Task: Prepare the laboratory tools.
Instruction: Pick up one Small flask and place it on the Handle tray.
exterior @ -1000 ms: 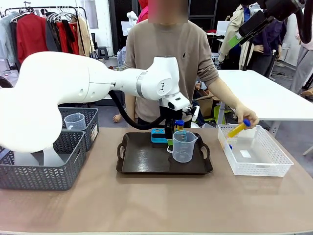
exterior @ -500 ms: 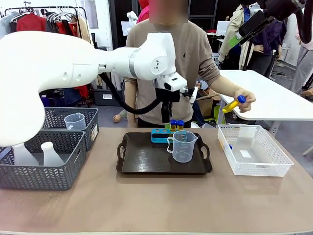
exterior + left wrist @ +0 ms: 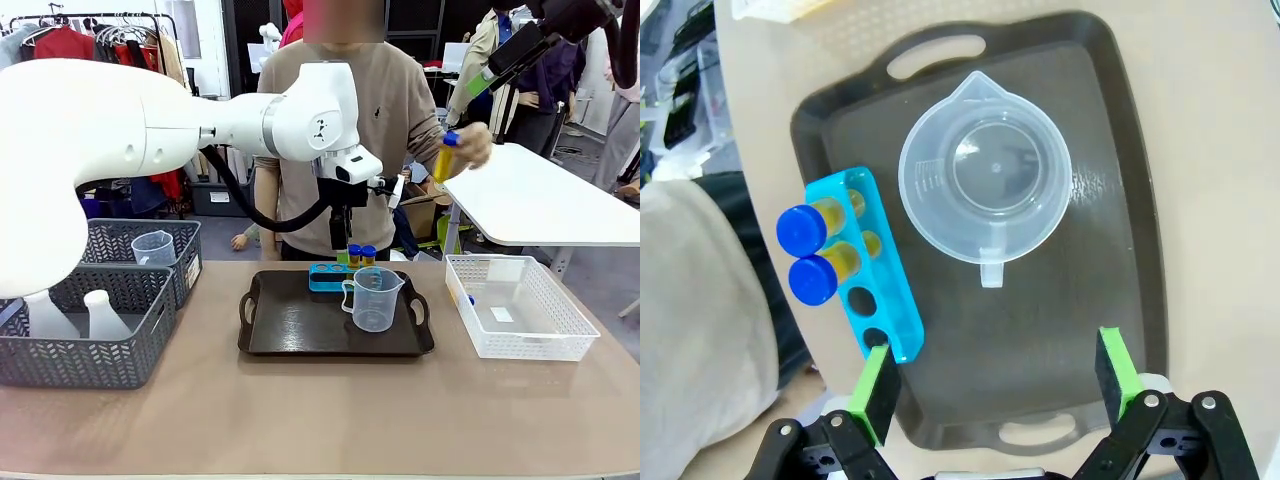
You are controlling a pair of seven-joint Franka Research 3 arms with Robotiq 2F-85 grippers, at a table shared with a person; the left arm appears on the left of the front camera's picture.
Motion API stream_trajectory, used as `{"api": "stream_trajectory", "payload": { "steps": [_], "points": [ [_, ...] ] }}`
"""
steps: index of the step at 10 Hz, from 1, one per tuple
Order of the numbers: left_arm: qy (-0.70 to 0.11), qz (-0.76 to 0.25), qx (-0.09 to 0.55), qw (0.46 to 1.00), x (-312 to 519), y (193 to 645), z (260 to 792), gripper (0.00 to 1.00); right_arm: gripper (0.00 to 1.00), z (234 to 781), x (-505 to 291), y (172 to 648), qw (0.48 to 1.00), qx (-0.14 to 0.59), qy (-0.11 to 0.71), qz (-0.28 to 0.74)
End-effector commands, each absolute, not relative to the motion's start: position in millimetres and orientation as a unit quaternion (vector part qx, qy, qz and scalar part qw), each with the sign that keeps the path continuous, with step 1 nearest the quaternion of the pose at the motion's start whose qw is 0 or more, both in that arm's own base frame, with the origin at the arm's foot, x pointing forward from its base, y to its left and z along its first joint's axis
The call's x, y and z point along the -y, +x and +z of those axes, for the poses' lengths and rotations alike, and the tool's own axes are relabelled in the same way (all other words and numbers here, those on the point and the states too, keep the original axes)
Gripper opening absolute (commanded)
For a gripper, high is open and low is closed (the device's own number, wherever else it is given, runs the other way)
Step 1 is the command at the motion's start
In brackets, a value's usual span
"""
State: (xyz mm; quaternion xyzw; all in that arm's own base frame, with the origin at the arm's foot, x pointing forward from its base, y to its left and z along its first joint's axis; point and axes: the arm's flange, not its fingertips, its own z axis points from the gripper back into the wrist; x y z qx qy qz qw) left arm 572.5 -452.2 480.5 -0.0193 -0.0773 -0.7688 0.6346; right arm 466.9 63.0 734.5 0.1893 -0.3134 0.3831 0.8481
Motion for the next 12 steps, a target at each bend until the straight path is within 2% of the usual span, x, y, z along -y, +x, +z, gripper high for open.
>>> {"api": "stream_trajectory", "payload": {
  "steps": [1, 2, 5, 7, 12],
  "points": [
    [-0.018, -0.770, 0.080, 0.633, 452, 573, 485, 1.00, 1.00, 736, -62, 466, 0.847, 0.314, 0.189, 0.383],
    [-0.019, -0.769, 0.077, 0.635, 452, 573, 480, 1.00, 1.00, 736, -62, 466, 0.847, 0.314, 0.189, 0.383],
    [0.025, -0.723, 0.130, 0.678, 417, 538, 558, 1.00, 1.00, 736, -62, 466, 0.847, 0.314, 0.189, 0.383],
    [0.040, -0.684, 0.145, 0.714, 400, 515, 609, 1.00, 1.00, 736, -62, 466, 0.847, 0.314, 0.189, 0.383],
    [0.142, -0.546, 0.192, 0.803, 327, 477, 719, 1.00, 1.00, 736, -62, 466, 0.847, 0.314, 0.189, 0.383]
  ]
}}
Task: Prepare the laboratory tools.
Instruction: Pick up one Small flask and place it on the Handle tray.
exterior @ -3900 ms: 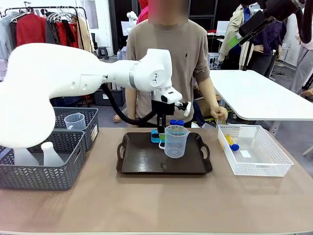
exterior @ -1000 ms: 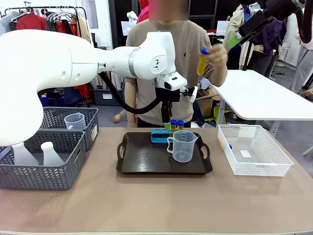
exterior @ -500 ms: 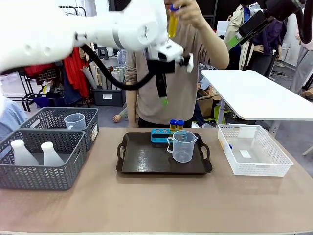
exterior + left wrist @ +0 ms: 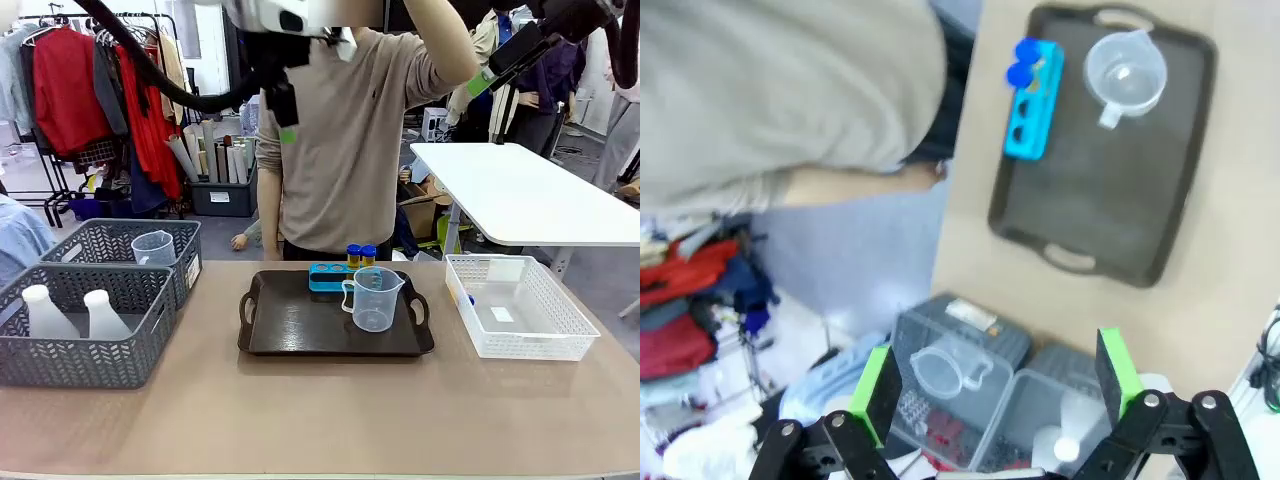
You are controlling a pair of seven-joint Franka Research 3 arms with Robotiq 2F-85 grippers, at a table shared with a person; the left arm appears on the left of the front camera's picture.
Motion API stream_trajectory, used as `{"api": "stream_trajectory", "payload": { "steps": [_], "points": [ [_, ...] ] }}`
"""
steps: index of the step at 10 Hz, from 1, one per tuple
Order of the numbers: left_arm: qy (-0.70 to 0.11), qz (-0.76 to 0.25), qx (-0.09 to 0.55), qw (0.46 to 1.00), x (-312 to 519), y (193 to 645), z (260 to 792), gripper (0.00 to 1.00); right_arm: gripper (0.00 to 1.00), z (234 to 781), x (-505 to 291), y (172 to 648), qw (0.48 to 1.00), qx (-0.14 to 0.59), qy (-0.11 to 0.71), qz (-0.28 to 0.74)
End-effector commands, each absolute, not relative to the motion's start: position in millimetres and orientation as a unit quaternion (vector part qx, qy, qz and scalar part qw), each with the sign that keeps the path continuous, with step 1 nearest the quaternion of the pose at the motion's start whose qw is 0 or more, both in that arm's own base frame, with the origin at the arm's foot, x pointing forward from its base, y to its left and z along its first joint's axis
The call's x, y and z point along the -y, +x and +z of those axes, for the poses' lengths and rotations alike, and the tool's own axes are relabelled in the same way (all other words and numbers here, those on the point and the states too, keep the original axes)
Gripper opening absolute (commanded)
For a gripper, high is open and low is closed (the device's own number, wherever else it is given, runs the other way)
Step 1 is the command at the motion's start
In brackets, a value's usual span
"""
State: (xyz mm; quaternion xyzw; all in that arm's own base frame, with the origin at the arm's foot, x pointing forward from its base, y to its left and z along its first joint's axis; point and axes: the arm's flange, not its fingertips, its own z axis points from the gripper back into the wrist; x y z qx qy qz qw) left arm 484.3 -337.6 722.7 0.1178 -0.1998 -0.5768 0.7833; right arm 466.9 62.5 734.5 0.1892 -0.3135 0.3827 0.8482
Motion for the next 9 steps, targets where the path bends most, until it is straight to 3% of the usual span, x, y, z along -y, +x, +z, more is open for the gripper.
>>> {"api": "stream_trajectory", "payload": {
  "steps": [1, 5, 9],
  "points": [
    [0.158, -0.515, 0.200, 0.818, 310, 471, 731, 1.00, 1.00, 736, -62, 466, 0.847, 0.314, 0.189, 0.383],
    [0.168, -0.399, 0.216, 0.875, 227, 462, 757, 1.00, 1.00, 736, -62, 466, 0.847, 0.314, 0.189, 0.383],
    [0.164, -0.405, 0.215, 0.873, 218, 470, 768, 1.00, 1.00, 736, -62, 466, 0.847, 0.314, 0.189, 0.383]
  ]
}}
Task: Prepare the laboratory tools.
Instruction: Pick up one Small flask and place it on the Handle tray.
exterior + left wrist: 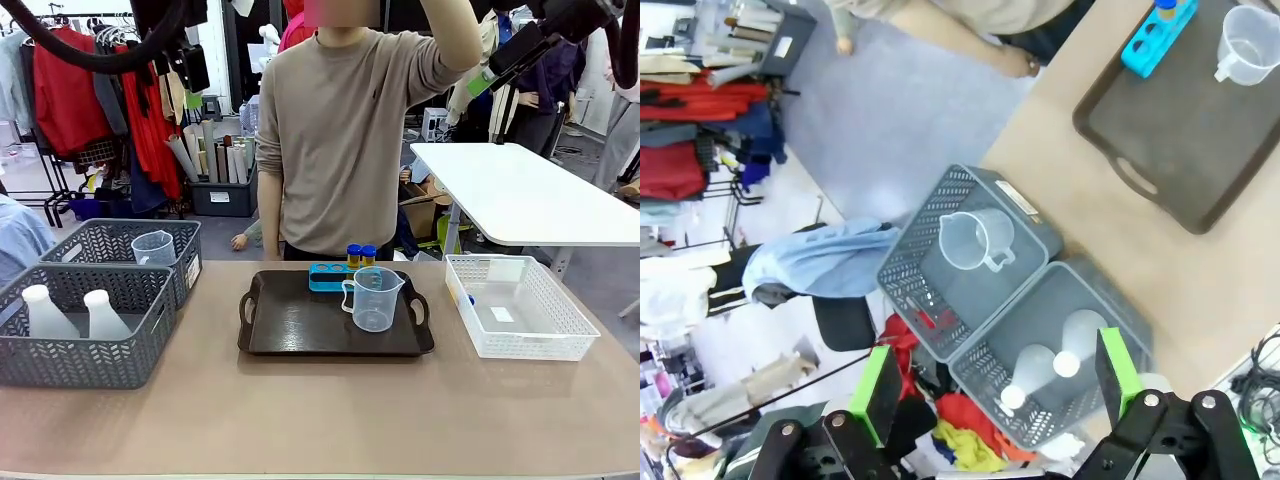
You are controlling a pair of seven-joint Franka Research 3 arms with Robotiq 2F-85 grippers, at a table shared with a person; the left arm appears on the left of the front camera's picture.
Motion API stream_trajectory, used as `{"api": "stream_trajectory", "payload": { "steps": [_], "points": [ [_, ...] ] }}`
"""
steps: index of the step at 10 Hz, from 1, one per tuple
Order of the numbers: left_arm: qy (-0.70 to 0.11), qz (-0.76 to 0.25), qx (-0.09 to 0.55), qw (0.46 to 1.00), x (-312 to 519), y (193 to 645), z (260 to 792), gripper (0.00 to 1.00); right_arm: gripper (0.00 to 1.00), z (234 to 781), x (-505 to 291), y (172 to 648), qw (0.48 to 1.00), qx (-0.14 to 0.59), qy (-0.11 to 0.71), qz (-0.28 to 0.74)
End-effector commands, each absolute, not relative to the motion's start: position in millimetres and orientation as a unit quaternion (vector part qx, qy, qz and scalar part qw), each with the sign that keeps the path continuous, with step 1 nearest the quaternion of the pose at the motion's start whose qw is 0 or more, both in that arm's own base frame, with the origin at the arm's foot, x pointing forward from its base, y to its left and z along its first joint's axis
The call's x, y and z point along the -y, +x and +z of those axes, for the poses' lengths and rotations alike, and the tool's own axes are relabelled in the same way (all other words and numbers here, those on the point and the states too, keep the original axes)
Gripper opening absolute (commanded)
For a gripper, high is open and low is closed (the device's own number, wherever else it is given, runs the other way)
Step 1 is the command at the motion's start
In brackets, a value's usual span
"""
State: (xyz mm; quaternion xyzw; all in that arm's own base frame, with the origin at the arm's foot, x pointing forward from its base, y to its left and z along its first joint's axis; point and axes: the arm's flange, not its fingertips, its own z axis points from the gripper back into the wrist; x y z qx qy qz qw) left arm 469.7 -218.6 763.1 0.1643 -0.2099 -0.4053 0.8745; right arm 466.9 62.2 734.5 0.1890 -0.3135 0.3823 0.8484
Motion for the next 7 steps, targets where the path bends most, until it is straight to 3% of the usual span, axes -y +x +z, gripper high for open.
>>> {"api": "stream_trajectory", "payload": {
  "steps": [1, 4, 7],
  "points": [
    [0.164, -0.405, 0.215, 0.873, 218, 470, 768, 1.00, 1.00, 736, -62, 466, 0.847, 0.314, 0.189, 0.383],
    [0.164, -0.407, 0.213, 0.873, 222, 470, 766, 1.00, 1.00, 736, -62, 466, 0.847, 0.314, 0.189, 0.383],
    [0.141, -0.288, 0.212, 0.923, 154, 468, 763, 1.00, 1.00, 736, -62, 466, 0.847, 0.314, 0.189, 0.383]
  ]
}}
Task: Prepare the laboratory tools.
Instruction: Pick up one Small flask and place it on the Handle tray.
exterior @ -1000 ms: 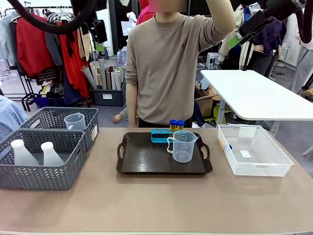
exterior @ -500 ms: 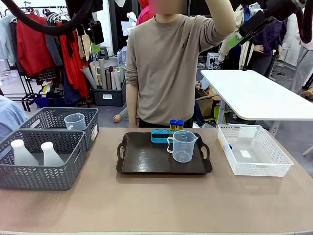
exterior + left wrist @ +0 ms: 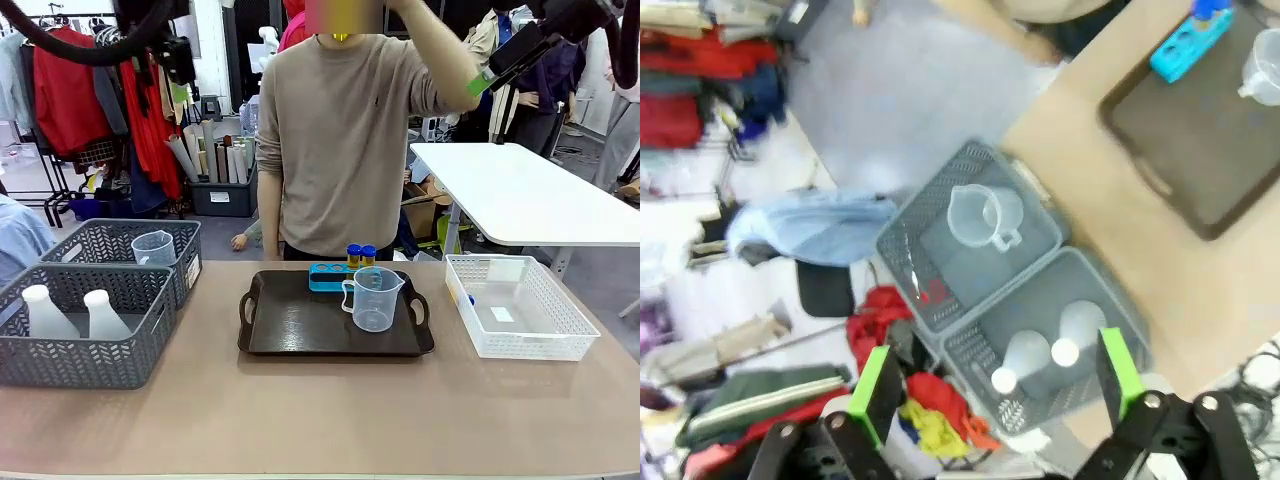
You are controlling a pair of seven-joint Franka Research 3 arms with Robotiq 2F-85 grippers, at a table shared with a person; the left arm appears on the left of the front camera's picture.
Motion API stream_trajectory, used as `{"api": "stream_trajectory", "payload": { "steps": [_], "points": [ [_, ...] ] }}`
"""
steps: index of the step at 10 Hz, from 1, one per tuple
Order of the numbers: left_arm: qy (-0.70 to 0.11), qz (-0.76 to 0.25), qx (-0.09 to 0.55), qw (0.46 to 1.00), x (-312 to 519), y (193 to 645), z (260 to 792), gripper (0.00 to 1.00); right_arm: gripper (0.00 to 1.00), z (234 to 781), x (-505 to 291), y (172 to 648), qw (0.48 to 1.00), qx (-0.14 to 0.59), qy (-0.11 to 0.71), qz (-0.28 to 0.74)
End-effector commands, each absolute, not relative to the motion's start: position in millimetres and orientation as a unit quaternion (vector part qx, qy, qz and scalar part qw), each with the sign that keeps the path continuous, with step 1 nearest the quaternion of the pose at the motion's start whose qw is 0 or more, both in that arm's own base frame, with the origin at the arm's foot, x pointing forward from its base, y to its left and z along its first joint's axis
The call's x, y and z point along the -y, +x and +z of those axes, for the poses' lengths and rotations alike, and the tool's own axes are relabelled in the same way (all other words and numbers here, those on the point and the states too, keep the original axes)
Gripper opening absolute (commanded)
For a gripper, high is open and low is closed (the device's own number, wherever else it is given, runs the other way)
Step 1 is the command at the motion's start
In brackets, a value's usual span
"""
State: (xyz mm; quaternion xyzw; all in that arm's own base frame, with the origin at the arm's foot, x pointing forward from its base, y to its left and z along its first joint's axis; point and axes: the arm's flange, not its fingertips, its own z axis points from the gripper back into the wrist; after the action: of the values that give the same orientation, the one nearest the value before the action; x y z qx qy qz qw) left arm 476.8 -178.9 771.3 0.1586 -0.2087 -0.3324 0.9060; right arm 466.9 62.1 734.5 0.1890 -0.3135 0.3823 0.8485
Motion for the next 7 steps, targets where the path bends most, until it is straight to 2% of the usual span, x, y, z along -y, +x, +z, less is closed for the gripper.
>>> {"api": "stream_trajectory", "payload": {
  "steps": [1, 5, 7],
  "points": [
    [0.136, -0.244, 0.212, 0.937, 130, 465, 752, 1.00, 1.00, 736, -62, 466, 0.847, 0.314, 0.189, 0.383],
    [0.072, -0.085, 0.156, 0.981, 37, 458, 694, 1.00, 1.00, 736, -62, 466, 0.847, 0.314, 0.189, 0.383],
    [0.076, -0.037, 0.137, 0.987, 0, 448, 648, 1.00, 1.00, 736, -62, 466, 0.847, 0.314, 0.189, 0.383]
  ]
}}
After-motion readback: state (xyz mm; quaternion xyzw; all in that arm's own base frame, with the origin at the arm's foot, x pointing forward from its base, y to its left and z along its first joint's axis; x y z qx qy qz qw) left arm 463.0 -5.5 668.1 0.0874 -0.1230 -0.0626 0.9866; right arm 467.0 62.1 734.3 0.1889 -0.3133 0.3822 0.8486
